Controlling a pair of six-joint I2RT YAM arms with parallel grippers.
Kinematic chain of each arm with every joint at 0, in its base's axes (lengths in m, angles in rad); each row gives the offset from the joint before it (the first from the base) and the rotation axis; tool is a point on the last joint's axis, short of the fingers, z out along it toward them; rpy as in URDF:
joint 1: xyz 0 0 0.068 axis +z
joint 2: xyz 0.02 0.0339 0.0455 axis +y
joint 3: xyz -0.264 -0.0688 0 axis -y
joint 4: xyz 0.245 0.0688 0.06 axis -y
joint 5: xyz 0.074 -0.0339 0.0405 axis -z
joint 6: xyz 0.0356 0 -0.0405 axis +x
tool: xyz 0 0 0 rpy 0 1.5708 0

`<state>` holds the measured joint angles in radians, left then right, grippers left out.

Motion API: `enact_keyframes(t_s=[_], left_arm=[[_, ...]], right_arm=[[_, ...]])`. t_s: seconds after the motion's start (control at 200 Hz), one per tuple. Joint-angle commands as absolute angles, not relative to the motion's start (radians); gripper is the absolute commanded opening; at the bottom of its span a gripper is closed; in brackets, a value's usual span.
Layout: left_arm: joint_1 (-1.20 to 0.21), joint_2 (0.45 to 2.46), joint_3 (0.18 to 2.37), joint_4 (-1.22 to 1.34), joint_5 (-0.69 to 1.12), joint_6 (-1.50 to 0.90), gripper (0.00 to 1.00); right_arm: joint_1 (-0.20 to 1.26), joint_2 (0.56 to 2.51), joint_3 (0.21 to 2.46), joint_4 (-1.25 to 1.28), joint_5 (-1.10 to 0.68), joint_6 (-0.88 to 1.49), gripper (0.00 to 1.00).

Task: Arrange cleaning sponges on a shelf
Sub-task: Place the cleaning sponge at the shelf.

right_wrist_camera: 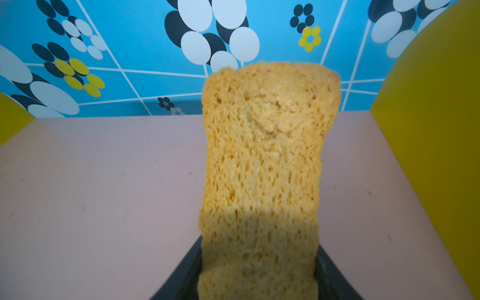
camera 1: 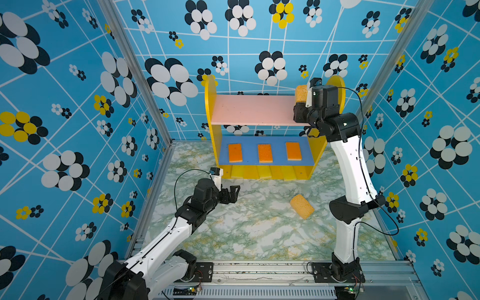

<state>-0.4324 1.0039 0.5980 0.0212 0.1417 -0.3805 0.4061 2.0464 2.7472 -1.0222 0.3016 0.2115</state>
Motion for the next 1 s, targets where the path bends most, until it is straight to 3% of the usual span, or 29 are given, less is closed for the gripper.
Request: enact_keyframes(t_s=[0.0, 0.99], left_arm=[[-0.439, 0.994, 0.632, 0.009, 0.128, -0.371, 0.99], [-0.443, 1.002, 0.62, 0.018, 0.123, -0.371, 0.99]], right_arm=[[0.405, 2.058, 2.736, -1.061, 0.309, 0.248, 0.56], [0.406, 1.957, 2.682, -1.091, 0.317, 0.287, 0.58]])
